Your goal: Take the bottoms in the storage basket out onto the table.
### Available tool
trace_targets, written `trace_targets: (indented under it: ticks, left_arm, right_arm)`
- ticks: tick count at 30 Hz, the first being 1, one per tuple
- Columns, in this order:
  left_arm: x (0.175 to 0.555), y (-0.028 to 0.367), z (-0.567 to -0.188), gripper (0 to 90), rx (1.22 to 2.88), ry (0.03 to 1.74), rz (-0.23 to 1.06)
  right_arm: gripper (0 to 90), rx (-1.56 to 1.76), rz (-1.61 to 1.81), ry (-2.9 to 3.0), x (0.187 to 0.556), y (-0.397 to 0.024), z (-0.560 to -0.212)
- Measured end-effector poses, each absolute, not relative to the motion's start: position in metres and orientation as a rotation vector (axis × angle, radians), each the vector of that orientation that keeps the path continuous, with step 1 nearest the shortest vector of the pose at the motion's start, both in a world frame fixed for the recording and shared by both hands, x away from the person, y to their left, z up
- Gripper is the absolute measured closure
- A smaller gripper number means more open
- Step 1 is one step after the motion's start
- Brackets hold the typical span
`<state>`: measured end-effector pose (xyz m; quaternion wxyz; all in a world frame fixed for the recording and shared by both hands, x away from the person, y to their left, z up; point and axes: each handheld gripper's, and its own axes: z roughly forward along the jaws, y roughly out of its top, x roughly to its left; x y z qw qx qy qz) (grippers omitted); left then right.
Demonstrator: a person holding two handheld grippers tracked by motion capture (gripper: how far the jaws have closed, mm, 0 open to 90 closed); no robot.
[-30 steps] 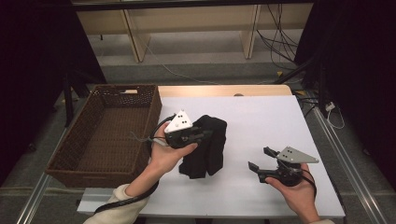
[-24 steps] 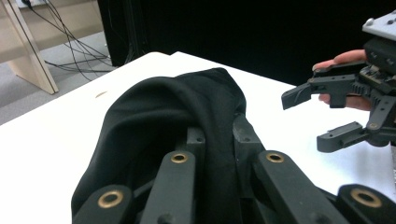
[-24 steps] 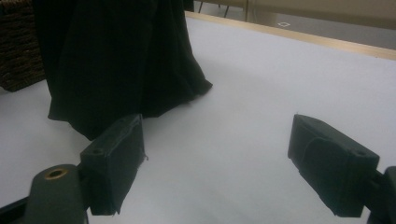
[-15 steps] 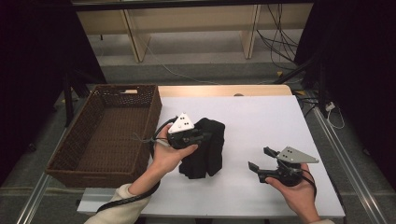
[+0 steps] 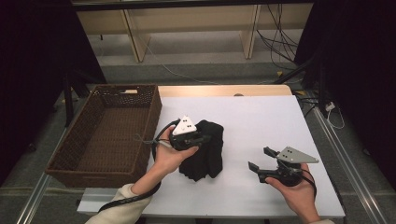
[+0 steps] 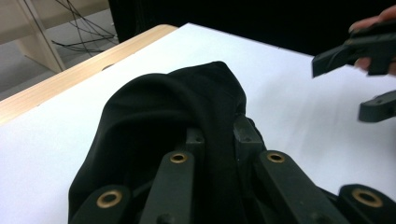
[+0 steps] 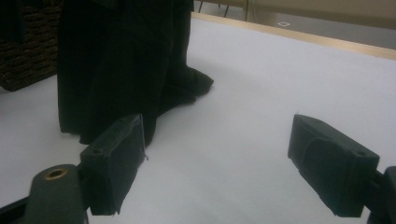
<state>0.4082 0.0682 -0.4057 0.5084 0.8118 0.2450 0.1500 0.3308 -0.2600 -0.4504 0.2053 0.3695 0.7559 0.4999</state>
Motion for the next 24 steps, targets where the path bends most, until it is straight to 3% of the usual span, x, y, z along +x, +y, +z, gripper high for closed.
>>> trace_targets:
  ticks: [24]
  left_arm:
    - [0.418, 0.065, -0.436, 79.0, 2.06, 0.639, 0.366]
  right_arm:
    - [19.5, 1.035, 1.394, 2.106, 0.331, -0.259, -0.451]
